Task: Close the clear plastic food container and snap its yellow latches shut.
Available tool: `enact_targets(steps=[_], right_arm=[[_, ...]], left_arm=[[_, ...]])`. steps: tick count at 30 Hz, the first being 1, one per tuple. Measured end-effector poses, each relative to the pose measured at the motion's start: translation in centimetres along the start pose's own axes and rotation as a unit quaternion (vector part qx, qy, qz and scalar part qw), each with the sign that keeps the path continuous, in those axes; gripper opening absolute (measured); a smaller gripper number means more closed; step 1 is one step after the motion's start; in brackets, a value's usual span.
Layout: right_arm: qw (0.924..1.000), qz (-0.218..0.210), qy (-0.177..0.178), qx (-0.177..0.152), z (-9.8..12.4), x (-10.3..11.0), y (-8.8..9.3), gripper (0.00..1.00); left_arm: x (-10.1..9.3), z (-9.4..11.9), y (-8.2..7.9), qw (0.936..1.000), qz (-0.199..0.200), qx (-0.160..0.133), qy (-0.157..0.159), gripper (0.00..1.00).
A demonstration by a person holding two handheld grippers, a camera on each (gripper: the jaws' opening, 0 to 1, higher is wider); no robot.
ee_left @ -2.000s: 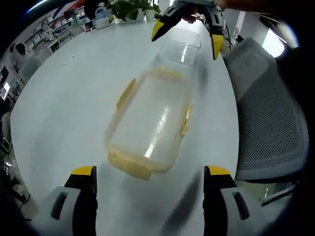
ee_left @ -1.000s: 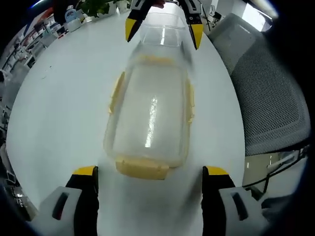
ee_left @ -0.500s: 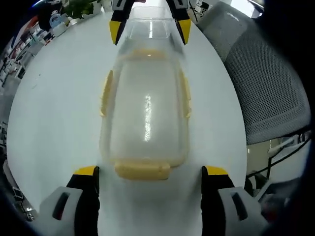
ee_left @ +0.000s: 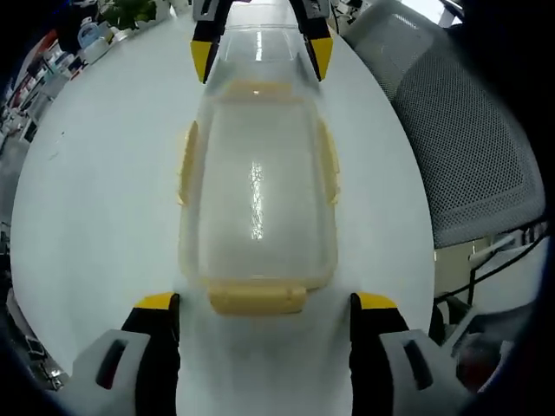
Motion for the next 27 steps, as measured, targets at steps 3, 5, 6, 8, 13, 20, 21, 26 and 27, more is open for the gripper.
enact_targets(steps=[3,5,6,8,13,20,21,26,27], right_arm=[[1.0000,-0.001,0.002,0.007,-0.3,-0.2,0.1,0.68],[1.0000,-0.001,0.002,0.008,-0.4,-0.2,0.0,0.67],[0.9999,0.002,0.002,0.010,-0.5,-0.2,0.0,0.66],[0.9999,0.005,0.004,0.013,-0.6,-0.3,0.0,0.64],[0.9997,0.005,0.006,0.022,-0.9,-0.5,0.2,0.63],[0.9995,-0.003,0.004,0.031,-1.2,-0.4,0.4,0.55],[0.9995,-0.003,0.004,0.032,-1.2,-0.4,0.4,0.55],[0.9994,-0.005,0.007,0.034,-1.3,-0.4,0.3,0.49],[0.9994,-0.004,0.007,0.034,-1.3,-0.4,0.3,0.48]], left_arm=[[0.2,0.0,-0.1,1.0000,-0.002,0.004,-0.003,0.78],[0.2,0.0,-0.1,1.0000,0.001,0.003,-0.004,0.78],[0.2,0.0,-0.1,1.0000,0.002,0.003,-0.004,0.77],[0.2,0.0,-0.1,1.0000,0.004,0.003,-0.005,0.77],[0.3,0.1,-0.2,0.9999,0.011,0.001,-0.006,0.72],[0.3,0.1,-0.3,0.9999,0.013,0.002,-0.007,0.70],[0.3,0.1,-0.3,0.9999,0.013,0.002,-0.007,0.69],[0.3,0.4,-0.6,0.9998,0.017,-0.005,-0.007,0.56],[0.3,0.4,-0.6,0.9998,0.017,-0.006,-0.007,0.50]])
Point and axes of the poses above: the point that each gripper's makers call its tool centre point, and the gripper's own axes: z roughly backward along the fingers, x roughly to its left, y roughly out of its underside, the point moved 4 cm from there along z, roughly backward along the fingers, and after that the axes turned 5 degrees about z, right-handed, at the moved point
